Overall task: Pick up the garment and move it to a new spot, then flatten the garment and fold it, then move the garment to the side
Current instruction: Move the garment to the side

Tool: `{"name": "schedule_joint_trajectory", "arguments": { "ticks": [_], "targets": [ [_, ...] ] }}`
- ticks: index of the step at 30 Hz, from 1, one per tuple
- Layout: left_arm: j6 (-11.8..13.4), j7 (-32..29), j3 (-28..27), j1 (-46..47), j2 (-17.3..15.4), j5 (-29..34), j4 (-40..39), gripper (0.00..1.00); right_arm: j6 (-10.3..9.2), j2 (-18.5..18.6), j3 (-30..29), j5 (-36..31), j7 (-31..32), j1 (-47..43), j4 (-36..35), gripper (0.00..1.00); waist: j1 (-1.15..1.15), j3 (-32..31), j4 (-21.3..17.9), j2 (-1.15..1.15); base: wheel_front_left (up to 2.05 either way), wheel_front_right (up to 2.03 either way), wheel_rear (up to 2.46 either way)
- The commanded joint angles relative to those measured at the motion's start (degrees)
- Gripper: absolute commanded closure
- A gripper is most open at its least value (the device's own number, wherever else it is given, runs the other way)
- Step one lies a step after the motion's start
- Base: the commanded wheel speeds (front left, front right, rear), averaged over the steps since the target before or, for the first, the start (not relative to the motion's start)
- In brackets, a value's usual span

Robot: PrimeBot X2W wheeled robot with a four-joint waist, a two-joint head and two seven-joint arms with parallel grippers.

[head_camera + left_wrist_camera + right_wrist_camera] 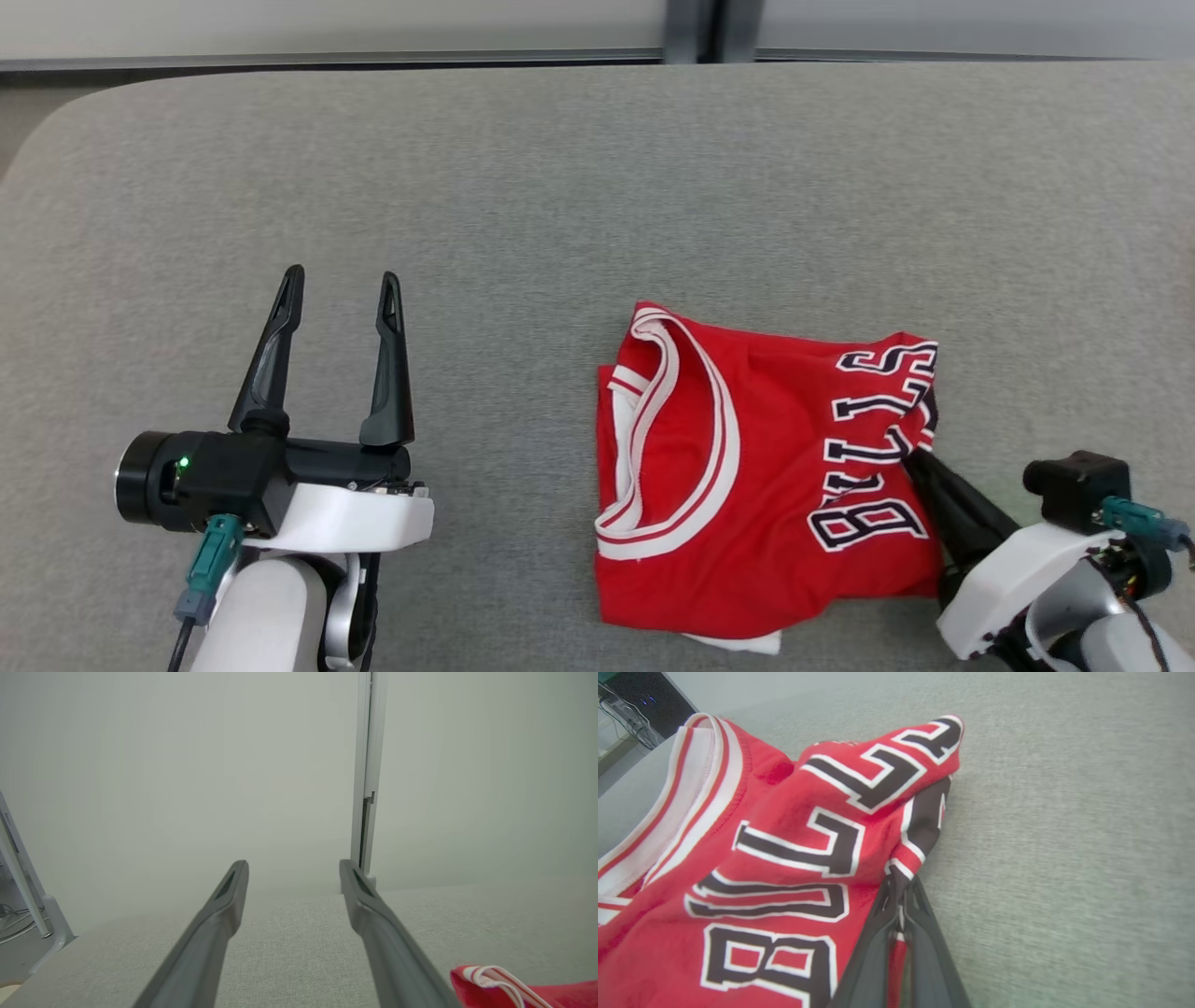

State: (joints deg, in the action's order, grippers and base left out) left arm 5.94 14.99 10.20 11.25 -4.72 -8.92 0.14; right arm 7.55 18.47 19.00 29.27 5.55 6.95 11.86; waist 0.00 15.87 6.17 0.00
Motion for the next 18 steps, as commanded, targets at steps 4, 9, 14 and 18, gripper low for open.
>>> {"name": "schedule_joint_trajectory", "arguments": {
  "ticks": [4,9,14,18],
  "targets": [
    [-0.70,0.23,0.18,1.90,-0.70,1.37,-1.91,0.00,-0.12,3.39,-2.30,-0.69,-1.02,2.33,-0.07,1.00,0.00,1.33,-9.30,0.00,0.00,0.00,0.00],
    [-1.15,0.24,1.61,3.78,-0.91,2.48,-2.79,0.00,-0.12,7.99,-3.72,-0.44,-2.30,8.06,1.81,1.00,0.00,4.06,-15.09,0.00,0.00,0.00,0.00],
    [-2.01,-0.74,3.41,7.54,-1.24,3.76,-3.17,0.00,-0.12,13.22,-5.24,1.01,-4.45,16.75,4.69,1.00,0.00,8.84,-17.82,0.00,0.00,0.00,0.00],
    [-2.85,-1.57,4.94,11.38,-1.25,4.99,-3.50,0.00,-0.12,18.48,-5.86,2.38,-6.90,24.11,8.21,1.00,0.00,13.19,-18.20,0.00,0.00,0.00,0.00]
  ]
}}
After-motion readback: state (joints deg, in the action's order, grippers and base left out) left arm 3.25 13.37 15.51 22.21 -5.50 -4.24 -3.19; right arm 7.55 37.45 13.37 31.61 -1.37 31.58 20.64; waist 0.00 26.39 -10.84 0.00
